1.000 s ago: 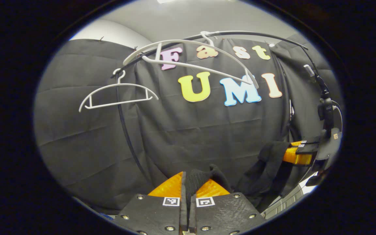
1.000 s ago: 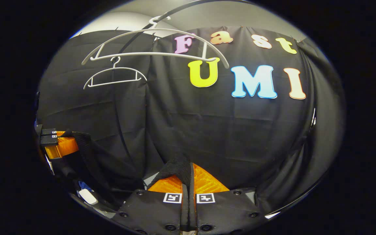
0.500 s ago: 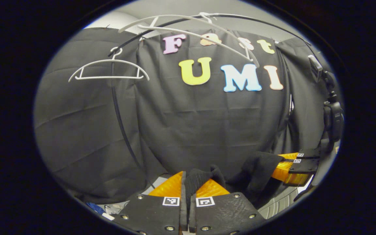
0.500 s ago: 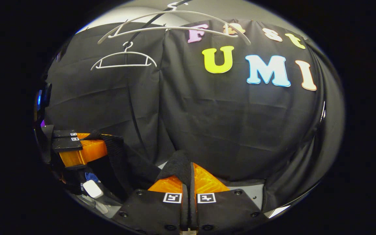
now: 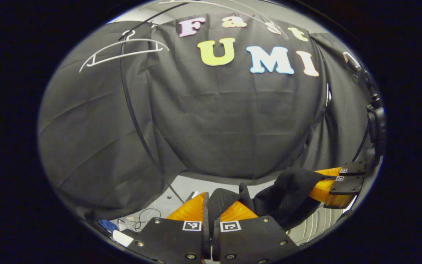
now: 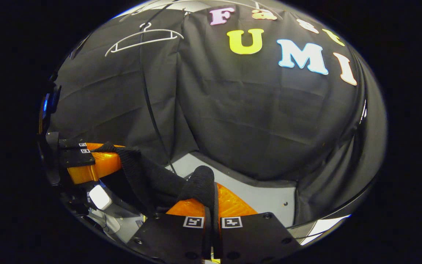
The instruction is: Grasp the clothes on the hanger with both hands and then place them into the laundry hamper below.
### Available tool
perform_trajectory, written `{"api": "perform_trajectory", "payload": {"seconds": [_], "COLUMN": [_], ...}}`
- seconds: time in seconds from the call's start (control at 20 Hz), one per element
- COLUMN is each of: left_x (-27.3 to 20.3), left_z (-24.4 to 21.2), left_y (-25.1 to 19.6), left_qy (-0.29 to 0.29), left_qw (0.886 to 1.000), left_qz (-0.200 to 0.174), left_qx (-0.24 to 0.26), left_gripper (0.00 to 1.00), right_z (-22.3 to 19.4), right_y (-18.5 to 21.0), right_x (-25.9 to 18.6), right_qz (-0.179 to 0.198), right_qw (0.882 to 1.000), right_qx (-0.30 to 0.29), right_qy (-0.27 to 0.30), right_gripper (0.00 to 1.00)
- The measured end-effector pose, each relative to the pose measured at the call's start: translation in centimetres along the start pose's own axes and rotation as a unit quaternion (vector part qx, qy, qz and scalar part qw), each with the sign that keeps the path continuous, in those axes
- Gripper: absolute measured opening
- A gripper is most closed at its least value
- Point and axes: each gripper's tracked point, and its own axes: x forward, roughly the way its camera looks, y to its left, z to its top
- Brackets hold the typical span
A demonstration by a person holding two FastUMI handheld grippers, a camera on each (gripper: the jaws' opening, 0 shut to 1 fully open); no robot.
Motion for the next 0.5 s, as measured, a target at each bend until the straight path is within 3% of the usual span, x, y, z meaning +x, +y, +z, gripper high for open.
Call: {"api": "perform_trajectory", "payload": {"seconds": [0.05,0.2,0.3,0.5], "left_x": [0.8,1.9,1.8,1.4], "left_z": [-1.2,-4.8,-7.6,-11.4], "left_y": [-0.5,-0.9,0.1,1.2], "left_qy": [0.016,0.054,0.081,0.134], "left_qw": [1.0,0.999,0.997,0.991], "left_qz": [0.001,0.002,0.007,0.001], "left_qx": [0.002,0.003,0.001,-0.012], "left_gripper": [0.04,0.03,0.03,0.04], "right_z": [-1.1,-3.4,-4.8,-7.5], "right_y": [0.0,0.0,0.1,0.5], "right_x": [0.2,0.6,0.9,1.1], "right_qz": [-0.001,-0.002,-0.002,-0.003], "right_qw": [1.0,0.999,0.998,0.994], "right_qx": [0.002,0.0,-0.006,-0.008], "right_qy": [0.014,0.047,0.065,0.107], "right_gripper": [0.07,0.04,0.1,0.07]}}
